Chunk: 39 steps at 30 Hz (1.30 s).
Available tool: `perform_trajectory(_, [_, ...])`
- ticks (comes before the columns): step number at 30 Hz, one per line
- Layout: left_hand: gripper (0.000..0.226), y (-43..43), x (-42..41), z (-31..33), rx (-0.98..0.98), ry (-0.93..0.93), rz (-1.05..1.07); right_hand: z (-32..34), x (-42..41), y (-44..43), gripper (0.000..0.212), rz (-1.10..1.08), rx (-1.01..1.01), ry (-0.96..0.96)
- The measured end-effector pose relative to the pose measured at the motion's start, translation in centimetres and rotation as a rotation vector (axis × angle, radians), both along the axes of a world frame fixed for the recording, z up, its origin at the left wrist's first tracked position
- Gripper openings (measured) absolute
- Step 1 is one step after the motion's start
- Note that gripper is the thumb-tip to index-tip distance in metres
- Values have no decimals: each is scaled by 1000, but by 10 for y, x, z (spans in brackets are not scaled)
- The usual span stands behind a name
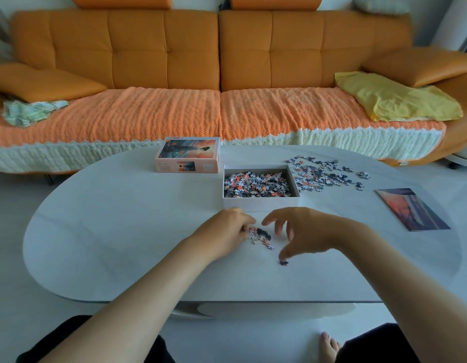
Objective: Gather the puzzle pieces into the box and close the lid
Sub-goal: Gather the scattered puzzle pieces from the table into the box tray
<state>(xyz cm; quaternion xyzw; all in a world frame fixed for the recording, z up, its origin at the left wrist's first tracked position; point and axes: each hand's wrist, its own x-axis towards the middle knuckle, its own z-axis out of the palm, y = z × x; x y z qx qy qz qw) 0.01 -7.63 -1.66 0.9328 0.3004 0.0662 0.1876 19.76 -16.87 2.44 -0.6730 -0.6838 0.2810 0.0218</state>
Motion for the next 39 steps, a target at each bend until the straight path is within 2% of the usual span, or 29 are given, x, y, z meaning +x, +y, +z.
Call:
perform_trajectory(2, [20, -1, 3, 0, -11, 0, 14, -3, 2, -2, 67, 7, -45, -36])
perform_trajectory(6, [48, -10, 10, 5, -96, 61, 35, -12, -1, 2, 59, -78, 0, 10])
perform_trajectory(9, [42, -12, 14, 7, -102, 23, 12, -13, -4, 8, 56, -123, 37, 45])
perform_trajectory(15, [37, -5, 11, 8, -131, -41, 25, -15, -12, 14, 78, -181, 86, 48])
perform_trajectory(18, [44, 2, 6, 10, -142, -34, 30, -13, -13, 17, 70, -158, 93, -5])
perform_trajectory(22, [52, 3, 3, 7, -137, 32, 62, -13, -19, 19, 50, -157, 106, -40])
perform_trajectory(26, [34, -3, 7, 7, -124, -22, 34, -18, -26, 24, 27, -188, 161, -43])
perform_trajectory(31, [19, -5, 10, 7, -119, -70, 86, -15, -33, 24, 19, -225, 160, 8])
perform_trajectory(39, [21, -5, 10, 5, -105, -130, 119, -9, -43, 22, 18, -201, 148, -75])
